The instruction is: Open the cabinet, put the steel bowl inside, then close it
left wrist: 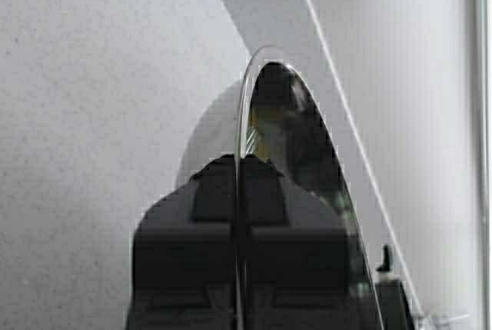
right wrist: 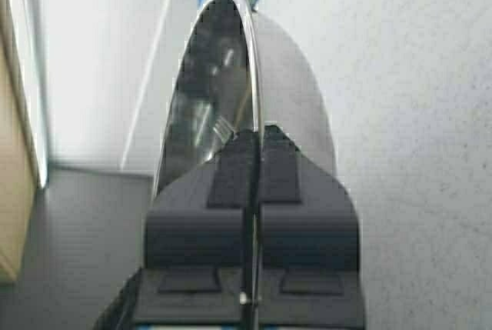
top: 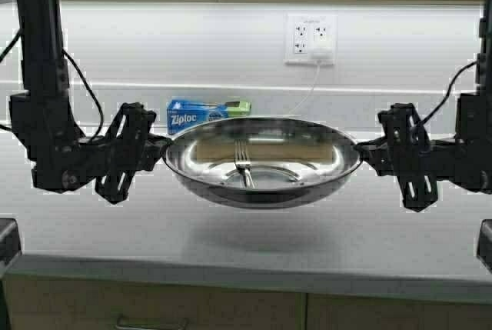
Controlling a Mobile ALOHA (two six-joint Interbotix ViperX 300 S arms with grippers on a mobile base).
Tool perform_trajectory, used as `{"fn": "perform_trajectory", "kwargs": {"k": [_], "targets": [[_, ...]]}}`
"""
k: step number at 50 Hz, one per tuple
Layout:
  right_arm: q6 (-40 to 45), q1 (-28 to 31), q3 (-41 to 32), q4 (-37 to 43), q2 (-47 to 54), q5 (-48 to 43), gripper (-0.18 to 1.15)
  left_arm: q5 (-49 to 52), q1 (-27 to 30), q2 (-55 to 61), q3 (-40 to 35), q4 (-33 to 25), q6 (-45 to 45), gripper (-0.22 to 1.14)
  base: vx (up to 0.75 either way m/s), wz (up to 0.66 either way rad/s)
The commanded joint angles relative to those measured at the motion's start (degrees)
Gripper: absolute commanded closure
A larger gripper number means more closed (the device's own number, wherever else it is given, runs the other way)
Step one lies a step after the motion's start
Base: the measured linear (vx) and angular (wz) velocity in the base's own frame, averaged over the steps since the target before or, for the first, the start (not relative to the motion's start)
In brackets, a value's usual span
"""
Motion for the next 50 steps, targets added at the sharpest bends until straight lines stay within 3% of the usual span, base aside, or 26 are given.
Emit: {"fn": "perform_trajectory", "kwargs": {"k": [1,24,38,50], "targets": [[0.26,0.35,3.25,-1.14,-5.10,-1.05,0.90,-0.26,-0.62,-6.50,4.31,0.88,0.09,0.90,0.00,0.00],[1.41,0.53,17.23,-0.79,-26.46,-0.53,0.90,0.26,-4.31,-23.82,14.41,1.14,0.53,0.89,0.00,0.00],[4.66,1.58,21.27,-0.35,-33.05,1.76,0.90,11.16,-6.94,-35.68,16.79,-0.44,0.62,0.89,0.00,0.00],[7.47,6.06,22.59,2.99,-42.28,7.47,0.89,19.42,-8.17,-43.33,17.23,-0.44,0.62,0.89,0.00,0.00]]}}
